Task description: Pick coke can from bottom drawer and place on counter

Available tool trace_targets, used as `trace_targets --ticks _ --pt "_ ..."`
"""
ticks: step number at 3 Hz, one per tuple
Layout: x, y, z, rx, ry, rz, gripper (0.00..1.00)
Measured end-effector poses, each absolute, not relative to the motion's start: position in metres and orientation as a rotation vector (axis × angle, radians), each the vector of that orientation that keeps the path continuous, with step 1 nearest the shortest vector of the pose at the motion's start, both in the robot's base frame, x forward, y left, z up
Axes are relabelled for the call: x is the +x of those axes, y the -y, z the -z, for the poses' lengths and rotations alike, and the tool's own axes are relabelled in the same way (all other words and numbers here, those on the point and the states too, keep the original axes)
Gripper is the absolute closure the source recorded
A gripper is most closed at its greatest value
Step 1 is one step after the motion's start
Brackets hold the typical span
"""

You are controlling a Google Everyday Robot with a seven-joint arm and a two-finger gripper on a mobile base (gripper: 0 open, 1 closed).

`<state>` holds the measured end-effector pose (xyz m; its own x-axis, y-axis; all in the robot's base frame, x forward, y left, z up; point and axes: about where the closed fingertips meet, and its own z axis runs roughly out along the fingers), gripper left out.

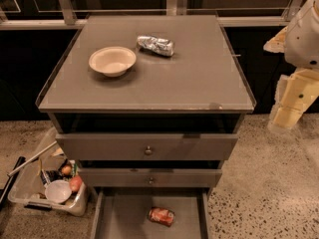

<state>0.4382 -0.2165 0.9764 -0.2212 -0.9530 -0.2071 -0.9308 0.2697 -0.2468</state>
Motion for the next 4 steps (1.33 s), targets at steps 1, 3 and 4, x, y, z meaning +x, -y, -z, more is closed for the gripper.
trace_targets --ticks 1,3,4 --pt "0.439 0.215 -0.975 -1.723 -2.230 0.099 0.00" --pt "0.421 0.205 -0.924 -1.713 -2.185 -0.042 0.00" --pt "0.400 0.197 -0.875 -1.673 -2.111 -0.130 0.00"
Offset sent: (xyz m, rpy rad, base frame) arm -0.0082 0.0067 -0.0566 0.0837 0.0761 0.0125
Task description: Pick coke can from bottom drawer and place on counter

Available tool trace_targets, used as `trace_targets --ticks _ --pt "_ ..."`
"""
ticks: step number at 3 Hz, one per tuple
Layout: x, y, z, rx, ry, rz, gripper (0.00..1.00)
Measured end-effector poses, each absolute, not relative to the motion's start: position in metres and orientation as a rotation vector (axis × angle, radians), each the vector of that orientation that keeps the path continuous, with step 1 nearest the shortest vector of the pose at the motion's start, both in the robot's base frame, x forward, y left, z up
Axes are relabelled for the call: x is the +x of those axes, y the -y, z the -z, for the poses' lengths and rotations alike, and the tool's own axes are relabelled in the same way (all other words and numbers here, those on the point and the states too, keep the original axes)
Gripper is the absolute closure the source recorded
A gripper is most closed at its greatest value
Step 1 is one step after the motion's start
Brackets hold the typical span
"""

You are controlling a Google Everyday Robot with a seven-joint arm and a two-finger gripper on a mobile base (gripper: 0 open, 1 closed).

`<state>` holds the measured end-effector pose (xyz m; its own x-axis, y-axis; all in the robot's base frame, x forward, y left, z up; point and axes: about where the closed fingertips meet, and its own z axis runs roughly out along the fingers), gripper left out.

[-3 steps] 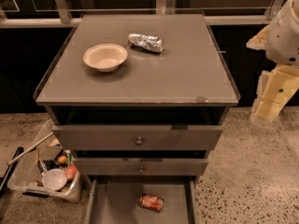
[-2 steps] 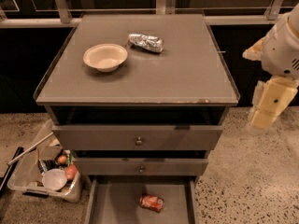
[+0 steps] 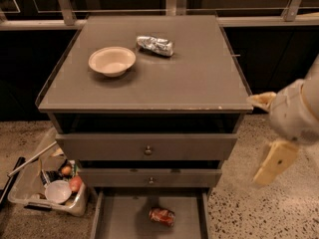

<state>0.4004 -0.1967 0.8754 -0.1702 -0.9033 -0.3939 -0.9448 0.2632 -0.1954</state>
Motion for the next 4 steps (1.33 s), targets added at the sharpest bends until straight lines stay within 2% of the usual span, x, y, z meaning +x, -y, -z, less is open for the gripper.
trace_targets --ticks 1,2,3,4 --pt "0.385 0.189 -0.818 -1.614 -2.045 -0.203 0.00" --pt "0.398 0.184 -0.763 -1.536 -2.037 -0.215 0.00" --pt "0.398 0.184 -0.763 -1.536 -2.038 -0.216 0.00" --pt "0.391 0.170 -0.733 -1.542 -2.055 -0.295 0.00"
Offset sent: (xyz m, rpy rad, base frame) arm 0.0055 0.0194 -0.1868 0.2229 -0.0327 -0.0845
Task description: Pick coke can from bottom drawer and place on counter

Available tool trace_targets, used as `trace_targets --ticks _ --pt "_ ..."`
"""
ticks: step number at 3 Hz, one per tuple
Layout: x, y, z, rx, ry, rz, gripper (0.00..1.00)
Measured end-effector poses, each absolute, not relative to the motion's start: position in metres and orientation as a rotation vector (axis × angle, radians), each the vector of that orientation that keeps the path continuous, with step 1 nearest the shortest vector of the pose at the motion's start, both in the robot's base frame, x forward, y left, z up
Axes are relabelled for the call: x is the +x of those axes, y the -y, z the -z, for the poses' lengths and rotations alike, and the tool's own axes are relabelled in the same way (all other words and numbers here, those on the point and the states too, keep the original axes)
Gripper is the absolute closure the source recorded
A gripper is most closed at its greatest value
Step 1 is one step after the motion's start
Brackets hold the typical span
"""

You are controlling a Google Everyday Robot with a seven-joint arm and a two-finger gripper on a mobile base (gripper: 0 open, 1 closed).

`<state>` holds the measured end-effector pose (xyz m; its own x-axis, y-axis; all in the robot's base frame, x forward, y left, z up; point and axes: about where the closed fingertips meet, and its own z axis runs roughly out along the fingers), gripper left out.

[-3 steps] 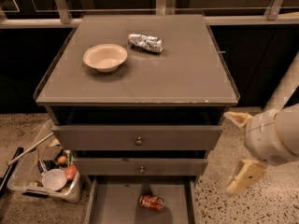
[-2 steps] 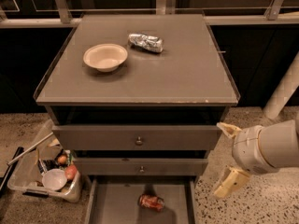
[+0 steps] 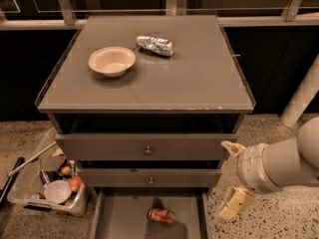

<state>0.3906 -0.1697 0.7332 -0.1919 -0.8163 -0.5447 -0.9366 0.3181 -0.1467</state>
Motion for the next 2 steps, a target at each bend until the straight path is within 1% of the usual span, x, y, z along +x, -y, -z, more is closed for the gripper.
trace_targets --ticks 1,2 --pt "0.386 0.163 -0.682 -1.490 -2.114 -0.391 0.00" --pt "0.383 0.159 -0.626 -1.428 -2.137 -0.434 0.00"
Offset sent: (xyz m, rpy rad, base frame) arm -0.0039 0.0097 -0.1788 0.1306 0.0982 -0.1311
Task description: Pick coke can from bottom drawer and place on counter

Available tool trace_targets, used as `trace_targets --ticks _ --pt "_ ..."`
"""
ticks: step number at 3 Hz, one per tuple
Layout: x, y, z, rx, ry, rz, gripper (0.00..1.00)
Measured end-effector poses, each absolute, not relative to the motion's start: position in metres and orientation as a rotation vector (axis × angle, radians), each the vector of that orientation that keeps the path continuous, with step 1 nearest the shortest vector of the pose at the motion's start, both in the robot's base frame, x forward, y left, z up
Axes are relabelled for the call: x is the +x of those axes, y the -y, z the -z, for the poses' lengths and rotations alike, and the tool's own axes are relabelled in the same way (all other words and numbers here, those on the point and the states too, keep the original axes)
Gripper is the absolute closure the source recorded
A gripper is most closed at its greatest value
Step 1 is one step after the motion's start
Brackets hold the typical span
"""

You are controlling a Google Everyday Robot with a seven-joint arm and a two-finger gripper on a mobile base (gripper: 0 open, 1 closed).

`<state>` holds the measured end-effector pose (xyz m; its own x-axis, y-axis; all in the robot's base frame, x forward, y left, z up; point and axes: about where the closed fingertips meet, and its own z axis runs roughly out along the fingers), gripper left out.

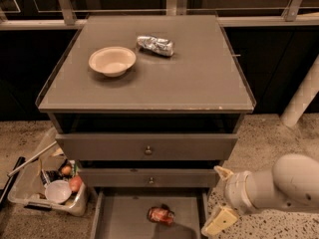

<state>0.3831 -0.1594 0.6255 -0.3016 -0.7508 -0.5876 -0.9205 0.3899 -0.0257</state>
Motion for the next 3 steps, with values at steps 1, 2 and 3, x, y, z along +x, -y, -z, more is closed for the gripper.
trace_targets --ticks 1,2,3 --pt "0.385 0.154 -0.578 -1.391 -2.099 -0.404 0.00" --pt "0.395 0.145 -0.543 -1.416 -2.011 -0.382 0.00" --pt "0.404 0.142 -0.505 -1.447 -1.980 -0.429 0.00"
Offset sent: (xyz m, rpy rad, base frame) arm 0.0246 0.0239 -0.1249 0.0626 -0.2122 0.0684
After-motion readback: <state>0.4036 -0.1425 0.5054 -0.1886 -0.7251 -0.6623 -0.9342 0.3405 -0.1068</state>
